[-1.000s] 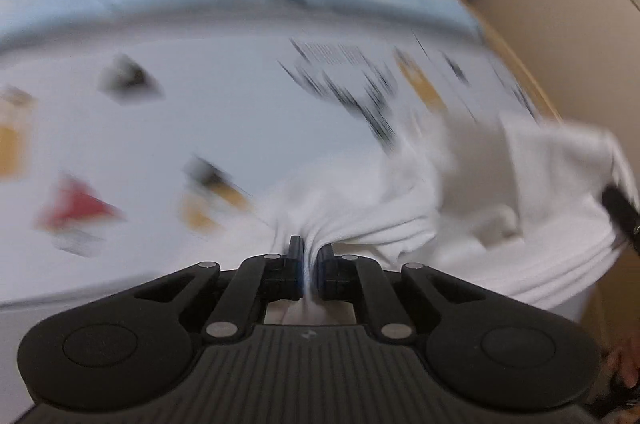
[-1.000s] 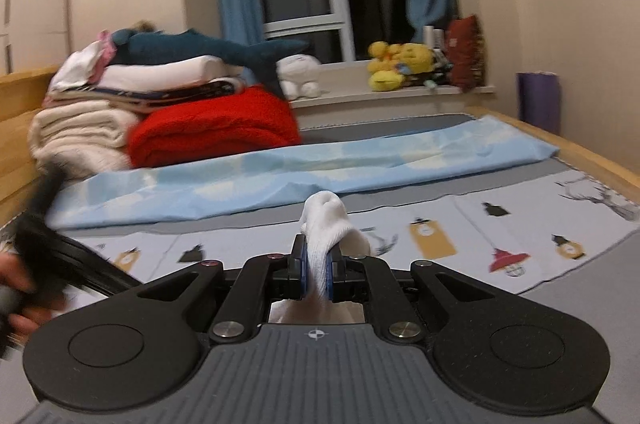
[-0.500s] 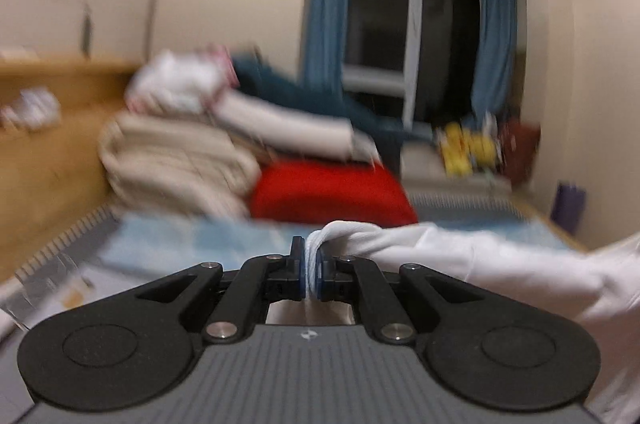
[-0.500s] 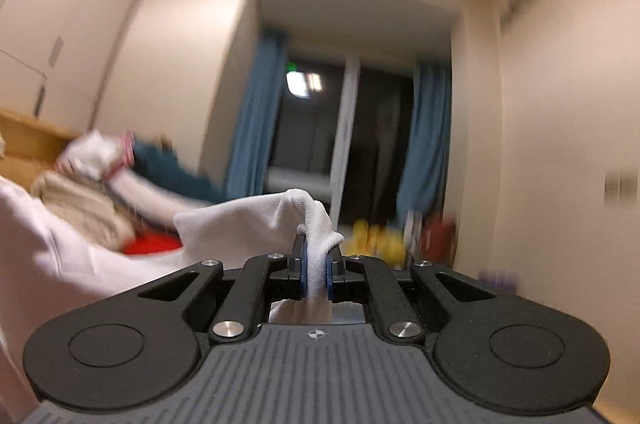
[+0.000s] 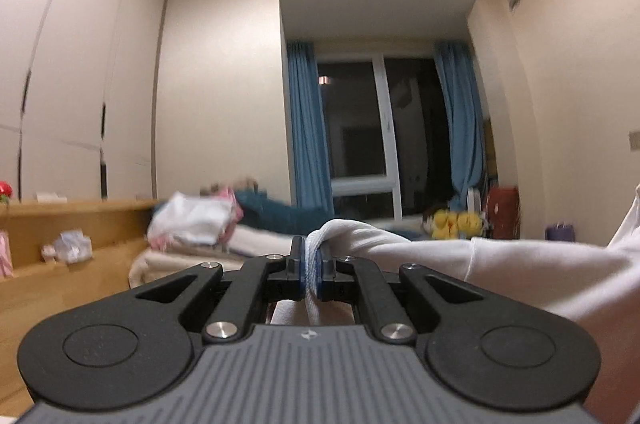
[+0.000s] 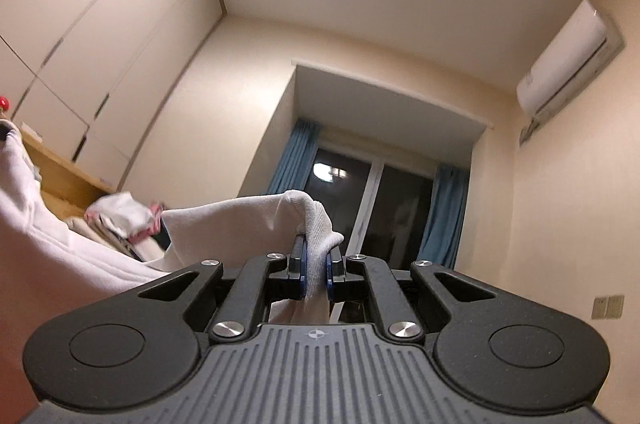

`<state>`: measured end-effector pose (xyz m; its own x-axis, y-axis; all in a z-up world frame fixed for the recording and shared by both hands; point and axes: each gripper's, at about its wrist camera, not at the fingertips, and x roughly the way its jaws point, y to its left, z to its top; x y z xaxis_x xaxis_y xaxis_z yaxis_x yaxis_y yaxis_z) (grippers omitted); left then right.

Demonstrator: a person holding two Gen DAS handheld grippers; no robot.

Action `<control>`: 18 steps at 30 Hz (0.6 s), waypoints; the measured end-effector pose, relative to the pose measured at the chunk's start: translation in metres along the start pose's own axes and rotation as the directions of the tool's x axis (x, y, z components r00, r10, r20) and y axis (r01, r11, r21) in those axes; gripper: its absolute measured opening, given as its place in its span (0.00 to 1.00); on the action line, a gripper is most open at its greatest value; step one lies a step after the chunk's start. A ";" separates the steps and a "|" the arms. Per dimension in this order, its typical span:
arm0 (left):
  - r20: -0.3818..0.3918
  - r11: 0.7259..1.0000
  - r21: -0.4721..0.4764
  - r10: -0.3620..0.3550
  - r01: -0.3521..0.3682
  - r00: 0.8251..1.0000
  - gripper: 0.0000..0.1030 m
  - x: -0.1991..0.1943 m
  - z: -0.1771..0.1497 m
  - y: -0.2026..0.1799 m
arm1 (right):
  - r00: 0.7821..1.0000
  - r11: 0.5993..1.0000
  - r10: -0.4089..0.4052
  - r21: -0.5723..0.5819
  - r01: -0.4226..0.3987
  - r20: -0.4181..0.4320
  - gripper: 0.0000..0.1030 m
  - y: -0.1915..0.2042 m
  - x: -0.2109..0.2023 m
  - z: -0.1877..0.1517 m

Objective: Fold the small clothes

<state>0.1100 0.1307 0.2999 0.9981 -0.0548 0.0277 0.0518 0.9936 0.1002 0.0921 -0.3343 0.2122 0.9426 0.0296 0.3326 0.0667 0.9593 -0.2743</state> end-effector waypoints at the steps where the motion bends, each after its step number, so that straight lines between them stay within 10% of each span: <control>1: -0.033 1.000 0.001 -0.004 0.004 0.999 0.05 0.016 -0.009 -0.003 | 1.000 1.000 0.006 0.009 -0.006 -0.024 0.08 0.000 0.011 -0.007; 6: -0.231 1.000 -0.008 -0.019 0.018 0.973 0.05 0.131 -0.089 -0.012 | 0.976 0.998 0.039 0.064 -0.026 -0.213 0.08 0.007 0.105 -0.090; 11: -0.449 1.000 0.008 -0.001 0.005 0.893 0.05 0.275 -0.208 -0.033 | 0.894 0.995 0.056 0.101 -0.012 -0.445 0.08 0.032 0.214 -0.216; 14: -0.568 0.999 0.009 0.035 -0.036 0.822 0.14 0.367 -0.300 -0.041 | 0.760 0.992 0.048 0.123 0.042 -0.648 0.14 0.056 0.282 -0.317; 16: -0.666 0.995 0.030 0.094 -0.099 0.740 0.33 0.413 -0.361 -0.042 | 0.643 0.988 -0.011 0.089 0.123 -0.766 0.37 0.073 0.302 -0.381; 18: -0.720 0.991 0.033 0.113 -0.129 0.685 0.42 0.427 -0.404 -0.040 | 0.564 0.981 -0.048 0.066 0.180 -0.825 0.37 0.079 0.306 -0.418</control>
<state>0.5471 0.1073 -0.0937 0.7131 0.1455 -0.6858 -0.0786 0.9886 0.1281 0.5227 -0.3672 -0.0844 0.7979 -0.2605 -0.5437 0.2132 0.9655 -0.1497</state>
